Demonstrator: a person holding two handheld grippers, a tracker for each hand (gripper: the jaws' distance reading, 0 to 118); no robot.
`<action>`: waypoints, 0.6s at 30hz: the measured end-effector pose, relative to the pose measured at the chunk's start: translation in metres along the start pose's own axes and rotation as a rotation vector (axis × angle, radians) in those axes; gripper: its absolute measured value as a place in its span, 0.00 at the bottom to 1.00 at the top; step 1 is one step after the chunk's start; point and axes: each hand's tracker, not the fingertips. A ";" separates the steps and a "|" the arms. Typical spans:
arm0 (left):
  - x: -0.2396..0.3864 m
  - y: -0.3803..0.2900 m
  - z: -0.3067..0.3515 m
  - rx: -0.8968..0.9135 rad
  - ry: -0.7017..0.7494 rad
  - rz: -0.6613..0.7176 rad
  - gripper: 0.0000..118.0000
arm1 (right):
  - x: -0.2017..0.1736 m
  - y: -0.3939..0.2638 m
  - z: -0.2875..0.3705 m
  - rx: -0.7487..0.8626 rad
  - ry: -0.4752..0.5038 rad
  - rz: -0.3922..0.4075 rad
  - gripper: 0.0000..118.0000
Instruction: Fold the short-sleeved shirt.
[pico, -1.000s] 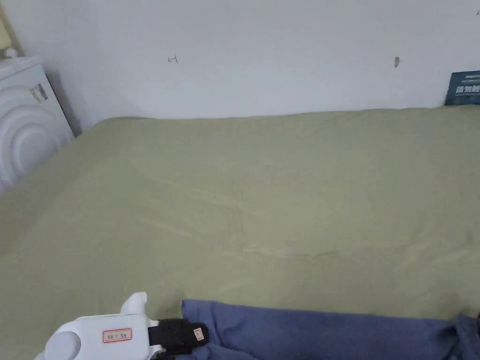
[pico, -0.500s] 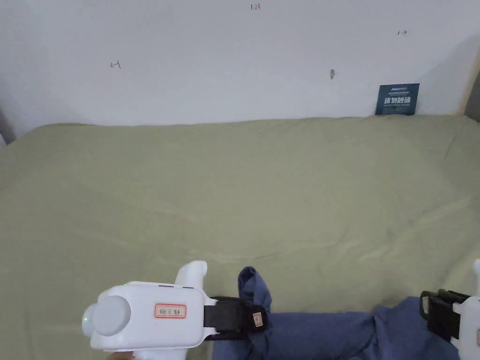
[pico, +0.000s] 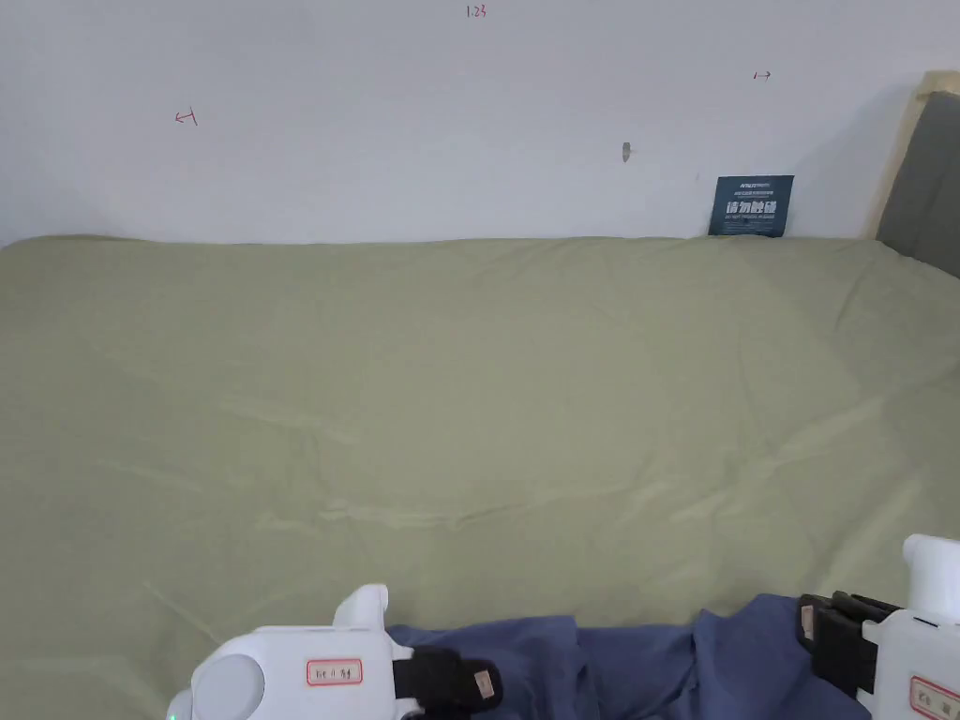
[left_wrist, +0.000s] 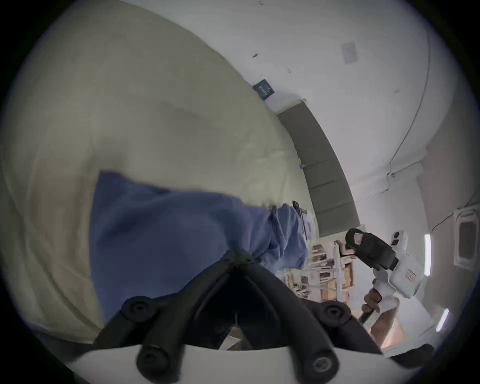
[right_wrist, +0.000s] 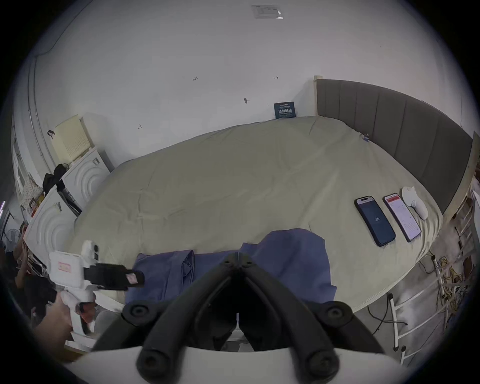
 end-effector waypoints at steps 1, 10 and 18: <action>-0.002 -0.005 -0.006 -0.005 -0.025 0.012 0.00 | -0.001 0.000 0.002 0.007 0.005 0.003 0.00; 0.014 -0.054 -0.081 -0.064 0.006 0.004 0.00 | -0.010 -0.002 0.014 0.040 0.032 0.017 0.00; 0.018 -0.057 -0.069 -0.021 -0.022 0.056 0.00 | -0.019 -0.004 0.004 0.012 0.055 0.030 0.00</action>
